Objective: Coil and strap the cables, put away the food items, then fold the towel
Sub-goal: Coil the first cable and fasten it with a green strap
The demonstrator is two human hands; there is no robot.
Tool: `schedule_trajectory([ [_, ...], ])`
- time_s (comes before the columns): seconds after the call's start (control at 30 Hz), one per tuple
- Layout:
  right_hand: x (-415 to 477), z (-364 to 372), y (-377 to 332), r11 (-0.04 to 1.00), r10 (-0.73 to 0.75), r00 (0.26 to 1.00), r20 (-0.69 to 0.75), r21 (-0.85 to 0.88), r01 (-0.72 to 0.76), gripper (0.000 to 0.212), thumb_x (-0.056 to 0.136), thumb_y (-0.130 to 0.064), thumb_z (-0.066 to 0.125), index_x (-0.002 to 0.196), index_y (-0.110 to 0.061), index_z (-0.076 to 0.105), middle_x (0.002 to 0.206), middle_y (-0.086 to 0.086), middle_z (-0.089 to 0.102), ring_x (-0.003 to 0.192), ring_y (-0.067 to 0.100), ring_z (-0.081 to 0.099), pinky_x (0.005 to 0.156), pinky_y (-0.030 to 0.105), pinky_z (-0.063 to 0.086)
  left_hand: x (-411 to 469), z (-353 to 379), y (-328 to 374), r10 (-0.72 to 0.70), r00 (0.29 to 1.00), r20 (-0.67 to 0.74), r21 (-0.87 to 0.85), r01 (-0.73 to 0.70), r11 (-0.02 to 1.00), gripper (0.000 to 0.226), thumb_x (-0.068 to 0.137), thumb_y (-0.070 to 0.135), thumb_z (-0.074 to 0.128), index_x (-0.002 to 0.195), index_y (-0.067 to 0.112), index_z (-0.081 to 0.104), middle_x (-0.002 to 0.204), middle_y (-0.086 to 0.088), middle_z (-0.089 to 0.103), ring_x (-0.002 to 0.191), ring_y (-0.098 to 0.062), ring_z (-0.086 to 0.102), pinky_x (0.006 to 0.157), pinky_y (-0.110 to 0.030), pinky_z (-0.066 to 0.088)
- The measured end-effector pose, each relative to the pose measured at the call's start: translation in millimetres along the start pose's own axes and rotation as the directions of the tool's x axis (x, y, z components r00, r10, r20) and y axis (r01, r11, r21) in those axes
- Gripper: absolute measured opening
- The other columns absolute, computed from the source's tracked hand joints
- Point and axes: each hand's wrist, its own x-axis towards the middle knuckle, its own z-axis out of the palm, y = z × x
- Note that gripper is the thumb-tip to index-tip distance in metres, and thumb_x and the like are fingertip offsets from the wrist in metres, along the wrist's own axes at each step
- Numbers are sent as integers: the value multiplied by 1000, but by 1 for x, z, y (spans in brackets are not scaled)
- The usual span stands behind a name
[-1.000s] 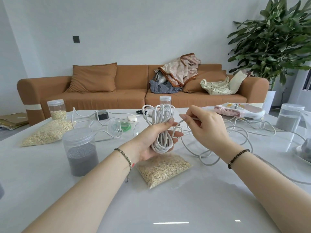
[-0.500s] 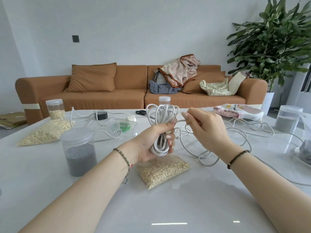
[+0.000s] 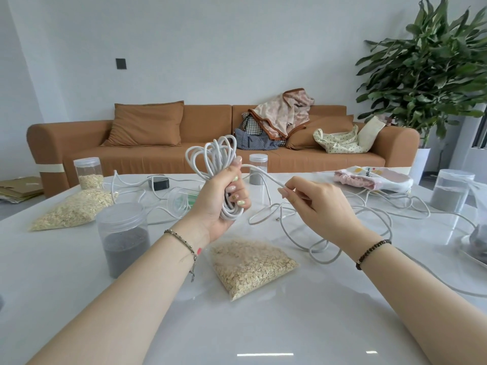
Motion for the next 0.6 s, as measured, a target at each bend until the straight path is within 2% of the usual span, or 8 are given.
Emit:
schedule_trajectory([
  [0.1, 0, 0, 1, 1000, 14, 1000, 10, 21, -15, 30, 103, -40, 50, 84, -18, 58, 50, -7, 40, 53, 15, 43, 49, 33, 35, 1, -2, 8, 75, 996, -56, -79, -80, 994, 42, 101, 32, 56, 64, 22, 39, 54, 8, 25, 46, -7, 23, 43, -18, 26],
  [0.23, 0, 0, -1, 998, 39, 999, 32, 51, -41, 40, 100, -49, 42, 84, -16, 59, 51, -6, 40, 53, 17, 41, 49, 34, 35, 2, -6, 17, 145, 983, -108, -178, -163, 970, 45, 100, 33, 58, 60, 22, 41, 53, 7, 27, 46, -7, 26, 45, -18, 28],
  [0.33, 0, 0, -1, 996, 65, 996, 68, 63, -69, 45, 99, -51, 39, 83, -14, 58, 51, -4, 38, 53, 20, 39, 50, 40, 39, 4, -10, 20, 163, 979, -123, -245, -189, 951, 44, 101, 34, 56, 61, 21, 41, 52, 8, 27, 46, -6, 27, 45, -17, 28],
  [0.4, -1, 0, 0, 989, 112, 988, 105, 86, -122, 48, 98, -55, 35, 85, -15, 60, 55, -6, 44, 53, 18, 39, 51, 40, 39, 4, -11, 20, 150, 981, -120, -265, -177, 948, 43, 101, 35, 57, 64, 21, 40, 53, 8, 28, 47, -5, 29, 46, -15, 30],
  [0.5, -1, -2, 2, 976, 167, 979, 120, 117, -181, 41, 100, -52, 35, 101, -21, 62, 57, -6, 48, 52, 17, 41, 53, 41, 39, 4, -10, 15, 97, 991, -88, -224, -115, 968, 44, 100, 34, 58, 62, 21, 42, 54, 8, 29, 47, -5, 30, 45, -16, 33],
  [0.6, -1, -6, -2, 970, 156, 986, 64, 179, -165, 26, 104, -43, 34, 116, -29, 51, 60, 2, 50, 52, 16, 44, 54, 41, 38, 3, -5, 9, 64, 996, -68, -122, -72, 990, 43, 101, 34, 57, 64, 20, 41, 53, 8, 29, 46, -6, 30, 44, -17, 34],
])
